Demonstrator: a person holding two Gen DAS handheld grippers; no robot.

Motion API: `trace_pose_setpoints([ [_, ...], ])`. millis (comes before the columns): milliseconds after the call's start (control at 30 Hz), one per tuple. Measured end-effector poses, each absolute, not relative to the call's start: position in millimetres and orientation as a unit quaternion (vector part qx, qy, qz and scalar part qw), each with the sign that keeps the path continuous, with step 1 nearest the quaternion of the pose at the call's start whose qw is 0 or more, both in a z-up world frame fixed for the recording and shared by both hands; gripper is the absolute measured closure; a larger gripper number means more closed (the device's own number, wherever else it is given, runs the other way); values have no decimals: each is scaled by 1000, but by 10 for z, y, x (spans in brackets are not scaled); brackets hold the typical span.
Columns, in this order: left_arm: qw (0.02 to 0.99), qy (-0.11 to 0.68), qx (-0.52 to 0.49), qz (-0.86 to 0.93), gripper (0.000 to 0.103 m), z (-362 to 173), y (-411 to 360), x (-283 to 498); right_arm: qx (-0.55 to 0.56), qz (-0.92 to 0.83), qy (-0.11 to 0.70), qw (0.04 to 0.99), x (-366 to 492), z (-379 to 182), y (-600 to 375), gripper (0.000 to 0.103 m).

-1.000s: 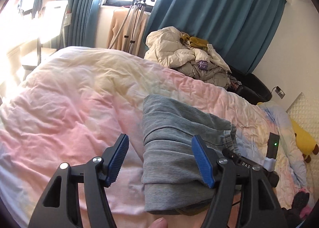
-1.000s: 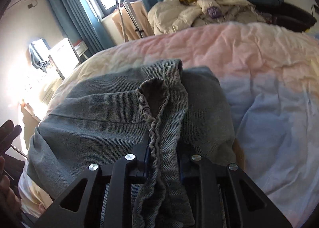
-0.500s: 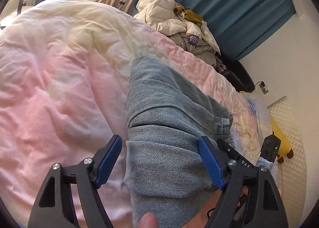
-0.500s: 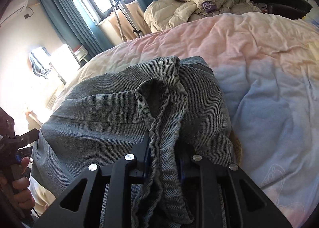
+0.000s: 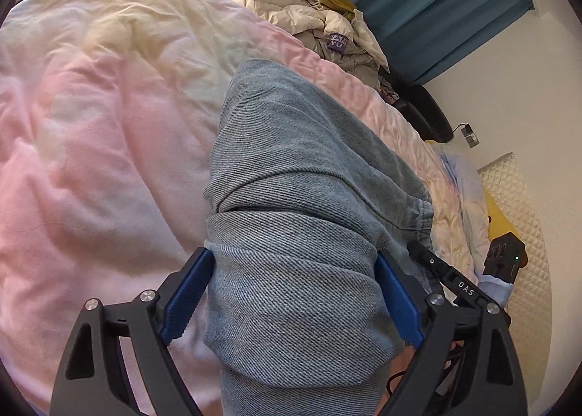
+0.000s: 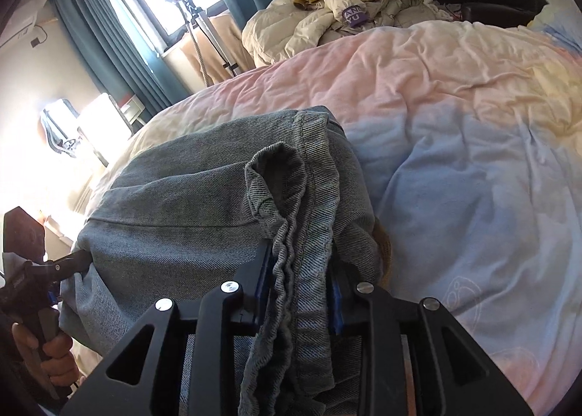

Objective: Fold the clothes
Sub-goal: 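Carry the folded jeans with both grippers across the duvet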

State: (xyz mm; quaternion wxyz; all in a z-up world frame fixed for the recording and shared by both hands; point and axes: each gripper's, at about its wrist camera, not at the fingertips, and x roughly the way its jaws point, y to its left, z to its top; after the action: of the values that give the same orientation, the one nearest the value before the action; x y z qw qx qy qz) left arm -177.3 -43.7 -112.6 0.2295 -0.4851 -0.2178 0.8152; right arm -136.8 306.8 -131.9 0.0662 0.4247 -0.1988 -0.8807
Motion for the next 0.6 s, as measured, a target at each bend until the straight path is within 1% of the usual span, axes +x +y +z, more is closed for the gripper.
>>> trace_pose_setpoints([
  [33,229,-219,-485,815,13,-1133,-438,-1778,428,-877,-210,65,-1371,-1332,3118,62],
  [67,229,-220,-485,815,13,-1137,-435,-1783,431,-872,-221,63,-1373,-1345,3169,57],
  [100,229,-218,-483,816,13,-1138,-425,-1785,438,-867,-231,62,-1385,-1364,3217,48],
  [167,230,-214,-481,818,13,-1140,-414,-1781,448,-857,-247,65,-1423,-1414,3285,36],
  [300,228,-216,-480,819,13,-1162,-437,-1776,457,-839,-283,88,-1514,-1512,3352,33],
  [467,225,-225,-480,817,13,-1191,-470,-1764,469,-828,-290,99,-1688,-1642,3374,22],
  [600,223,-232,-479,817,13,-1202,-494,-1750,472,-814,-315,126,-1816,-1692,3392,21],
])
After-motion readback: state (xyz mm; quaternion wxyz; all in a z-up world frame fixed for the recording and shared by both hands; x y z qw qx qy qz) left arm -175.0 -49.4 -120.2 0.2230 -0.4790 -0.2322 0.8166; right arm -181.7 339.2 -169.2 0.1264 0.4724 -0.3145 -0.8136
